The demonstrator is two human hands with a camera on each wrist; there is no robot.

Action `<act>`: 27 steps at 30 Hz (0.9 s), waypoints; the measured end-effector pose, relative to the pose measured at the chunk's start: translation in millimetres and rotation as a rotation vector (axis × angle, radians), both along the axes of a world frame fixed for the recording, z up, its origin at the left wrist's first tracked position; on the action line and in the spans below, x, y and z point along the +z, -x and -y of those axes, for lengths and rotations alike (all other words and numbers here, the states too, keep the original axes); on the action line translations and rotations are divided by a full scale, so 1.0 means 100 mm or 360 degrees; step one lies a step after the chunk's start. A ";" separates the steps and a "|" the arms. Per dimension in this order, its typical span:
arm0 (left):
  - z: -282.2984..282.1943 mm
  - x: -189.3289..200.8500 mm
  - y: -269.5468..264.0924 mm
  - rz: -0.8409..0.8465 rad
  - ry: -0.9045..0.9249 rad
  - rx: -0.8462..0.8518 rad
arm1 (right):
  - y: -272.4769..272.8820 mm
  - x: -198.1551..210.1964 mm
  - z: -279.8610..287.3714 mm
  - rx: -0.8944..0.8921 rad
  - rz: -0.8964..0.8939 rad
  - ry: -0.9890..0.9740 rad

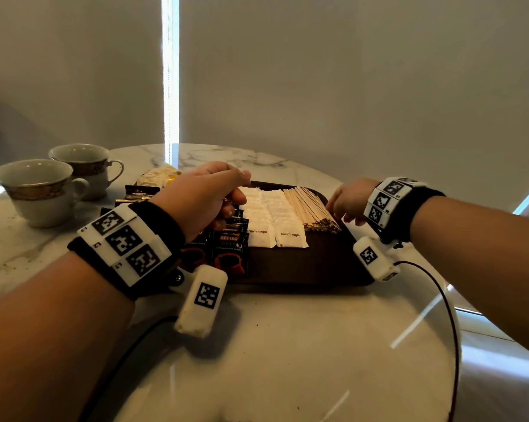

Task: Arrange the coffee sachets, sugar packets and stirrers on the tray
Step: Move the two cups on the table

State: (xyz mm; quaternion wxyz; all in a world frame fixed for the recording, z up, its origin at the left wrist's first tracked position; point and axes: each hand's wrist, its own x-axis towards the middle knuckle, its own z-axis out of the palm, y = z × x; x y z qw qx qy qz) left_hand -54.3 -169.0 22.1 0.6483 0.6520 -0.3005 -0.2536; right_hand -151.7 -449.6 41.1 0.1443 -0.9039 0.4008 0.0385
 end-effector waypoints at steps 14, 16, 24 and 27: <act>0.01 0.00 -0.01 -0.0020 -0.0022 -0.0018 | -0.13 -0.05 -0.28 0.0228 -0.0357 -0.0084; 0.00 0.01 -0.01 -0.0006 -0.0041 -0.0019 | -0.10 -0.02 -0.26 0.0215 -0.0340 -0.0152; 0.02 0.04 0.24 -0.0172 -0.0274 -0.0397 | 0.44 0.00 0.20 -0.0196 -0.0048 -0.0342; 0.06 0.02 0.38 -0.0300 -0.0411 -0.0612 | 0.56 -0.11 0.17 -0.0196 -0.0038 -0.0629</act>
